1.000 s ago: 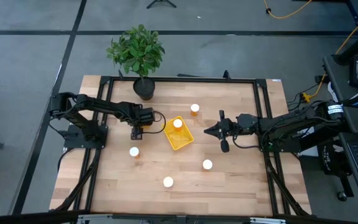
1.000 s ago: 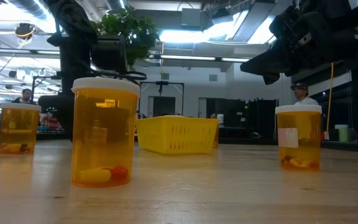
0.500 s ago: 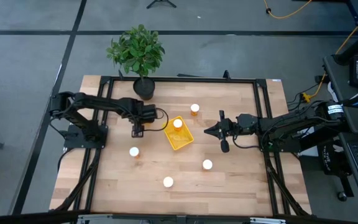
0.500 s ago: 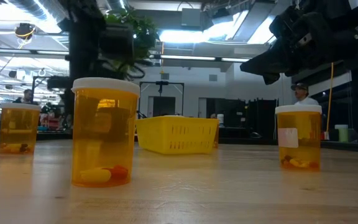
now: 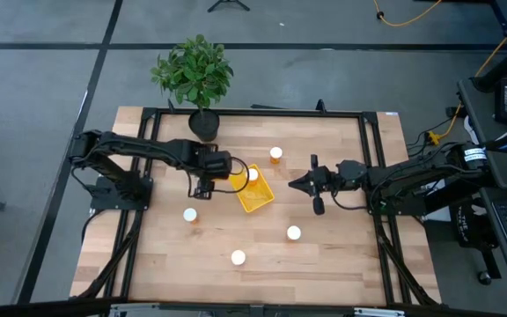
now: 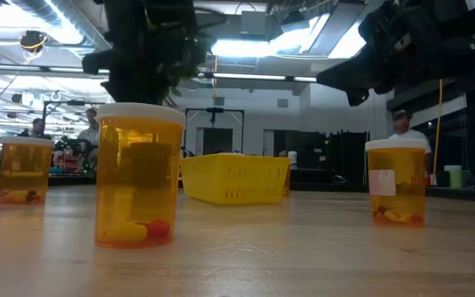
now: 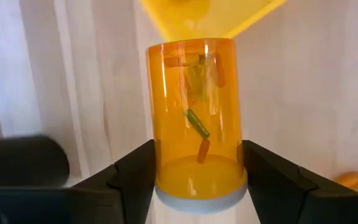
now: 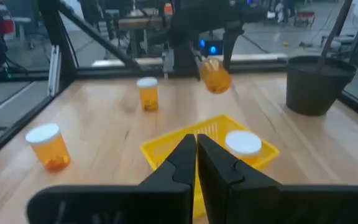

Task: Pick and place pill bottles into a basket
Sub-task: Put the pill bottle into the bin

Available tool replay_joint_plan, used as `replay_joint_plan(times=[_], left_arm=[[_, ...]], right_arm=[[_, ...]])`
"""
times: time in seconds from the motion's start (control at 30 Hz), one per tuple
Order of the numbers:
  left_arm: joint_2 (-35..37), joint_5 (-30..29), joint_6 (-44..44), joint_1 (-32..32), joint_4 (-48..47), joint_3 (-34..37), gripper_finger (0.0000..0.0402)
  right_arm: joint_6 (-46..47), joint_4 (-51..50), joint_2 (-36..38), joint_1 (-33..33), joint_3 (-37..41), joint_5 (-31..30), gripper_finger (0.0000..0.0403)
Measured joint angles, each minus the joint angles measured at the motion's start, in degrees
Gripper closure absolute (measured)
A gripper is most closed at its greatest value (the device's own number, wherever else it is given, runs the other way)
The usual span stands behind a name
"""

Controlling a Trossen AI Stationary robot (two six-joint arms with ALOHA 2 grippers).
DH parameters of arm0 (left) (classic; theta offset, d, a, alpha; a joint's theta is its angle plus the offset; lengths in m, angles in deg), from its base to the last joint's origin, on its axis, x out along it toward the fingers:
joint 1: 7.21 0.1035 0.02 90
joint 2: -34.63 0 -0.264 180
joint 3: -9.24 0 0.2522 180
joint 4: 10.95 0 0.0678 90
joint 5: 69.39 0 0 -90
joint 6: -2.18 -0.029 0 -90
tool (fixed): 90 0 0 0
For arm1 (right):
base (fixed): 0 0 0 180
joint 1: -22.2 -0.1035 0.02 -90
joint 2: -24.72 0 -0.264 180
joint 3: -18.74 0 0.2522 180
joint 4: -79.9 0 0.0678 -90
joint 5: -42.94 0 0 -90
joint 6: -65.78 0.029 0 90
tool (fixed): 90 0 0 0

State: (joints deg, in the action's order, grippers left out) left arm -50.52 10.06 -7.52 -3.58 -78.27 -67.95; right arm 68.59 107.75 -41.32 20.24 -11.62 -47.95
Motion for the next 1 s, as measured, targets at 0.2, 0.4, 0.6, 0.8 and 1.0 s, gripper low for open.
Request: replay_joint_plan(times=[0.2,0.4,0.6,0.8,1.0], left_arm=[[0.00,-0.22,0.40,-2.60,4.52,-0.69,0.0185],[0.00,-0.26,0.59,-3.36,7.13,-0.69,0.0185],[0.00,-0.19,2.34,-3.34,7.11,-0.69,0.0185],[0.00,-0.04,2.16,-3.34,7.06,-0.69,0.0185],[0.00,-0.02,1.61,-3.34,6.81,-0.69,0.0185]], right_arm=[[-1.45,-0.78,-2.33,-2.54,-4.50,-0.21,0.0382],[-6.23,-9.74,-10.37,-5.69,-15.54,-5.08,0.0382],[-6.71,-14.10,-18.26,-5.88,-24.37,-9.27,0.0382],[-8.53,-16.98,-22.78,-6.45,-29.81,-9.14,0.0345],[-12.24,-23.81,-27.97,-6.97,-38.67,-9.01,0.0267]])
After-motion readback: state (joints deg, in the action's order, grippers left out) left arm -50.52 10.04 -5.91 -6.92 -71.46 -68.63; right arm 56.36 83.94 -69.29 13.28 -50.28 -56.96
